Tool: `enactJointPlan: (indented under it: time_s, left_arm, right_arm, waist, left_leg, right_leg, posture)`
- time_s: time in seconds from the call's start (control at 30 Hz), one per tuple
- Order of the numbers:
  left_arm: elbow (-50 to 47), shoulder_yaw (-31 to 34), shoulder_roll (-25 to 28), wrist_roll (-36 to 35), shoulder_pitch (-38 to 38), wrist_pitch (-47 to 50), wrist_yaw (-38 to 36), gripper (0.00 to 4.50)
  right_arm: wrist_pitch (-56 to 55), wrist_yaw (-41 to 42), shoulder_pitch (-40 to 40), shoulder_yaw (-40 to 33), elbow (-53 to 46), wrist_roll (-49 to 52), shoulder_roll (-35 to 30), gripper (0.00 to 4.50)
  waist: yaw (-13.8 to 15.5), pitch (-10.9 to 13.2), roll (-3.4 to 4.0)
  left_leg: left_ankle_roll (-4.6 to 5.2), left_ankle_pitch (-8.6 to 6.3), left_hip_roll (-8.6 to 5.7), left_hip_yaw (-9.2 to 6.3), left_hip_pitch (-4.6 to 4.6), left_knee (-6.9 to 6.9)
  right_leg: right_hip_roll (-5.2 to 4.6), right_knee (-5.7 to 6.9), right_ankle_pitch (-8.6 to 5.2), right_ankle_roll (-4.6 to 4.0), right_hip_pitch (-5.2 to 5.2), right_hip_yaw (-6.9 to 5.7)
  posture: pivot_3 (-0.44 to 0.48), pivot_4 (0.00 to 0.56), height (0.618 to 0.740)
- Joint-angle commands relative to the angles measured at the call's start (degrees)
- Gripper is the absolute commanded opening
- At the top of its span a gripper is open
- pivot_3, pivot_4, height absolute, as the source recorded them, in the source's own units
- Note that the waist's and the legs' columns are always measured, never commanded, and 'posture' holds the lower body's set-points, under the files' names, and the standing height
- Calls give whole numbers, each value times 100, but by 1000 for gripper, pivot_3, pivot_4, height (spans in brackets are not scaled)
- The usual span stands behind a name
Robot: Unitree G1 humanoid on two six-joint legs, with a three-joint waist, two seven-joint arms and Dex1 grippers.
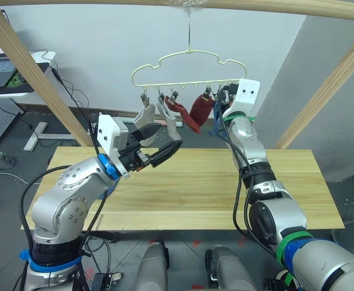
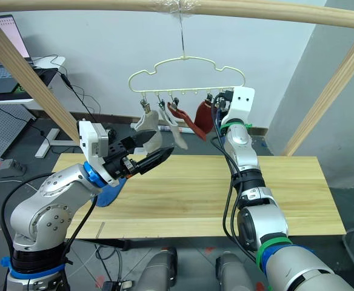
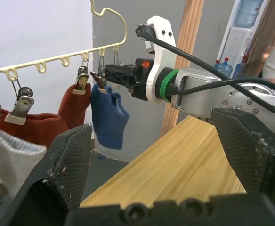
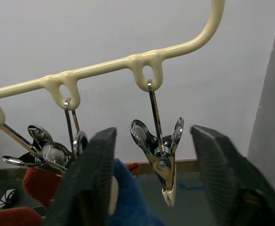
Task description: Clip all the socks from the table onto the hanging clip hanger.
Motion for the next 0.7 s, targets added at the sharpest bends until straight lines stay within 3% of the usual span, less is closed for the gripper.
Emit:
enactJointPlan:
  time_s: [0.03,0.7]
  left_arm:
    - [-198,-1,36,10,-28,-145,-17,4500]
    - [-213,-33,32,41,0,-176,-12,4500]
  right_arm:
    - [-81,-10,-138,27,-225,-10,-15,2548]
    - [-278,-50,-411,-30,80,25,-13,2548]
  waist:
    - [0,0,0]
    - [0,0,0]
  left_leg:
    - [0,0,0,0,0,0]
    - [0,0,0,0,0,-1]
  right_leg:
    - [0,0,0,0,0,0]
    - [0,-1,0,0,0,-1]
  posture:
    - [131,221,740]
    - [137,216,740]
